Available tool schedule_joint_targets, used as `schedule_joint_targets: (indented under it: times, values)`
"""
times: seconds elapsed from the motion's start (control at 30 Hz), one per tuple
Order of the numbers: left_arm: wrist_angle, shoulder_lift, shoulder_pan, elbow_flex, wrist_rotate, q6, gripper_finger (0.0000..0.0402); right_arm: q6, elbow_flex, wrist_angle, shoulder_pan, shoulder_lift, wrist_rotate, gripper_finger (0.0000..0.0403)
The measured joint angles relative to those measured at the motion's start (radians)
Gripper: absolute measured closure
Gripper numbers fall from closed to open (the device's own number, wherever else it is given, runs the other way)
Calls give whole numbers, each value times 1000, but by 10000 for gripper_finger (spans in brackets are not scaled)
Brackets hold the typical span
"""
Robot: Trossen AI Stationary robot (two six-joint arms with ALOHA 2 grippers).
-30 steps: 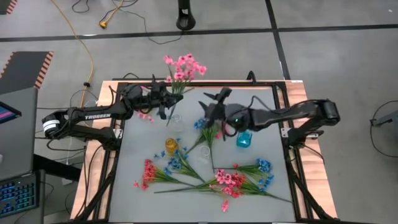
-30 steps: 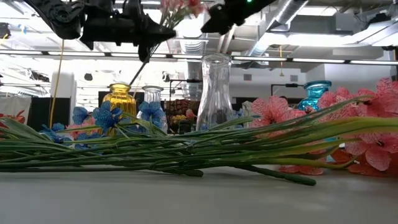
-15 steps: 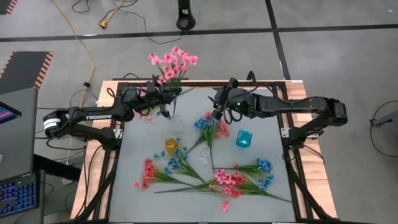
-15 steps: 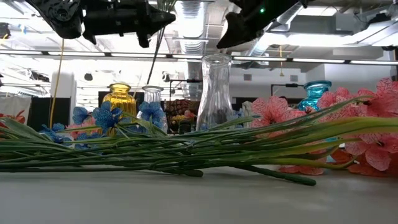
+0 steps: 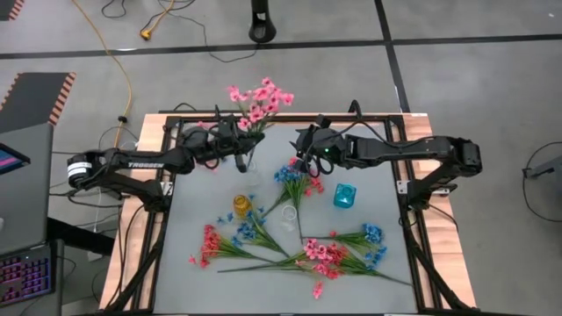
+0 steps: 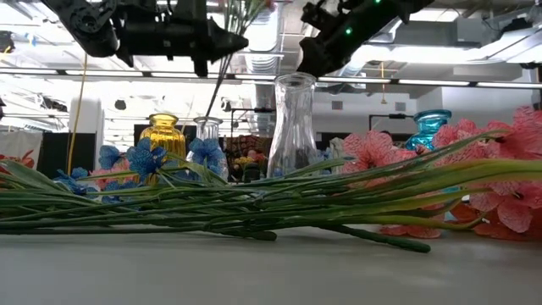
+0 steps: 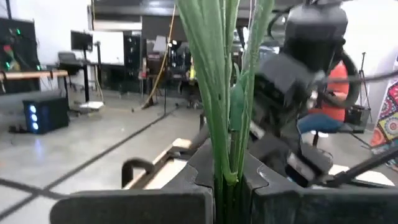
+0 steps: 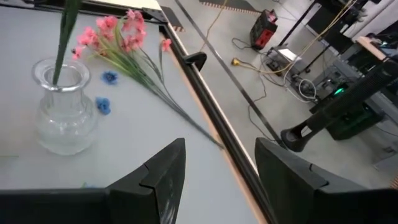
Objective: Sort flowers into vase by color
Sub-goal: Put the top right pink flowers into the top transparent vase
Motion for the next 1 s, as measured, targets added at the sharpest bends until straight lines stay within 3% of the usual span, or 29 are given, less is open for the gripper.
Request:
schedule_joint_targets:
  times: [0.37, 0.73, 1.0]
  values:
    - [-65, 74, -3, 0, 8, -18, 383, 0, 0, -1, 6, -3, 1, 184]
    - [-153, 61, -4, 0, 53, -7, 282, -1, 0, -1, 6, -3, 1, 184]
    - [-402, -60, 1, 0, 52, 43, 222, -51, 0, -4, 6, -3, 2, 184]
